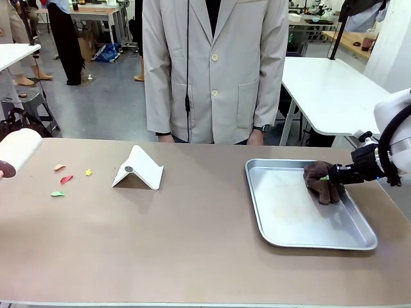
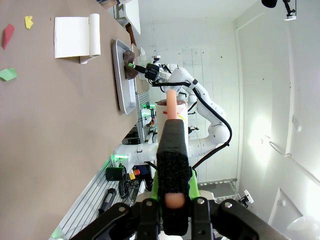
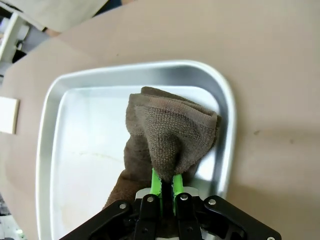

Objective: Clean the surface of the table.
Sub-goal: If a person points to the right, clean the right side of the table with your right hand, and if they point to the left, clean the left side with your left hand.

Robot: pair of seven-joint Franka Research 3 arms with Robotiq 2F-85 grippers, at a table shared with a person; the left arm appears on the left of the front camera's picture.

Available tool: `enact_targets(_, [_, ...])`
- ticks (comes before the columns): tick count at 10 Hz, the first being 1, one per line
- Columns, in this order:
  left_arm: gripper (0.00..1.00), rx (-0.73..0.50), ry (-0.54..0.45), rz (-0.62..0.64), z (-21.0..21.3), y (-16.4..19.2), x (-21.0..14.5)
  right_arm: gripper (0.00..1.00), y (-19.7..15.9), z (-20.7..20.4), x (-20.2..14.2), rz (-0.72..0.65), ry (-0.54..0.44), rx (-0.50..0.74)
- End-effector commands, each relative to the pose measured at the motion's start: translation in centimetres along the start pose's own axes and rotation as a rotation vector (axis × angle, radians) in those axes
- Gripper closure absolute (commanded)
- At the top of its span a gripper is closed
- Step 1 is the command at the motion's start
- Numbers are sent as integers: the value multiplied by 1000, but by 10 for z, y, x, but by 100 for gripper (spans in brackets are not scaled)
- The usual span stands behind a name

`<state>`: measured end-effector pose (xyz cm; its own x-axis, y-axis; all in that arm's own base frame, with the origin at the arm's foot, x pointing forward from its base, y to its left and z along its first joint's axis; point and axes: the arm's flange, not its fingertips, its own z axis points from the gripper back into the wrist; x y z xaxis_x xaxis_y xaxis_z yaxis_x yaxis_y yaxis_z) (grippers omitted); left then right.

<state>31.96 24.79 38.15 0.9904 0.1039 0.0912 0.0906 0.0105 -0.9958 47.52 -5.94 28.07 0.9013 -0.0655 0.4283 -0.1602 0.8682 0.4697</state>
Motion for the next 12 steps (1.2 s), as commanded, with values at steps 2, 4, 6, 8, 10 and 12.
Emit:
enact_targets(2, [100,-13,6,-9,1,-4,-3,91,23,-5,0,89,38,-36])
enact_targets(4, [100,-13,6,-9,1,-4,-3,91,44,-3,4,166,72,-55])
enact_targets(6, [100,-13,6,-9,1,-4,-3,91,61,-17,2,195,106,-17])
enact_targets(8, [100,-13,6,-9,1,-4,-3,91,79,-33,0,209,133,45])
enact_targets(10, [100,-13,6,-9,1,-4,-3,91,100,-48,-2,240,154,102])
enact_targets(12, [100,-13,6,-9,1,-4,-3,91,122,-54,-5,284,184,172])
